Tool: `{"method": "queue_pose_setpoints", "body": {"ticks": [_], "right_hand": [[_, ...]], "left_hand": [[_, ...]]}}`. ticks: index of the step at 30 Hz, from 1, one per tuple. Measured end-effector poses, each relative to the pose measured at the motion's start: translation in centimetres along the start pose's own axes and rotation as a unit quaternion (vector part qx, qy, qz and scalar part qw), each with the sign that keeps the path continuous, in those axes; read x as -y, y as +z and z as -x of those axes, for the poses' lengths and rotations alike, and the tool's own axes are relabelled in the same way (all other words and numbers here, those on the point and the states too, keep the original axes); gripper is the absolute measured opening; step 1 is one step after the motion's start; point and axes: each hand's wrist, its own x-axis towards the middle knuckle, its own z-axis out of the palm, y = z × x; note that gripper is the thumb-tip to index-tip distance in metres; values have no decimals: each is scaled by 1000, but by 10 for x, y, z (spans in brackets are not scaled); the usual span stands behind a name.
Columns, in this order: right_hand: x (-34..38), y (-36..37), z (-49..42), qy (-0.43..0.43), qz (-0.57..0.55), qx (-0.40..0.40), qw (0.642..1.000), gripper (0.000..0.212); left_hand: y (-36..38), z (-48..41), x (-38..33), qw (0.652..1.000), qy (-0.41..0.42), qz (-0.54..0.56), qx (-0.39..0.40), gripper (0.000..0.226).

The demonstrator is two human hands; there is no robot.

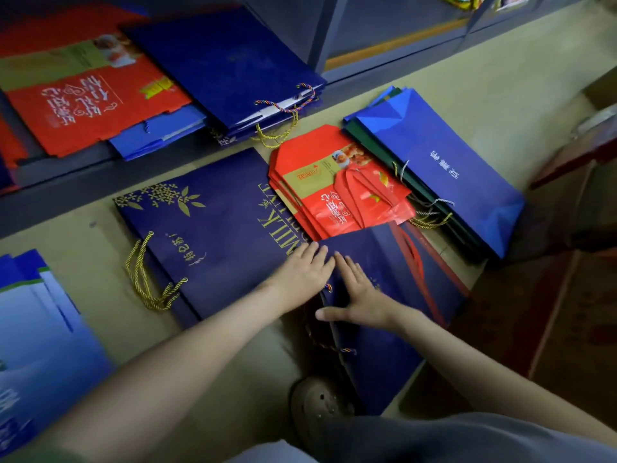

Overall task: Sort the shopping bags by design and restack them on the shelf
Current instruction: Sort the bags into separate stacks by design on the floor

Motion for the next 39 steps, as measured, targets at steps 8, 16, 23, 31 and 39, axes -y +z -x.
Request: {"method": "queue_pose_setpoints", "body": {"ticks": [8,16,23,31,39], "right_hand": [[-33,27,1,69,51,-2,996,95],[-67,39,2,141,59,-24,988,83],[-59,37,-10,99,136,-50,985,108],[-53,-23,-54,-25,145,-74,986,67],[-91,-27,-55,-136,204,-155,957,74]], "left_hand": [[17,-29,-35,998,51,-17,19,56],[46,-21,-3,979,4,110,173,72],[55,-15,-7,954,-48,214,205,70],[39,-31,11,981,-98,140,93,64],[50,-91,32,999,-30,28,34,59]]}}
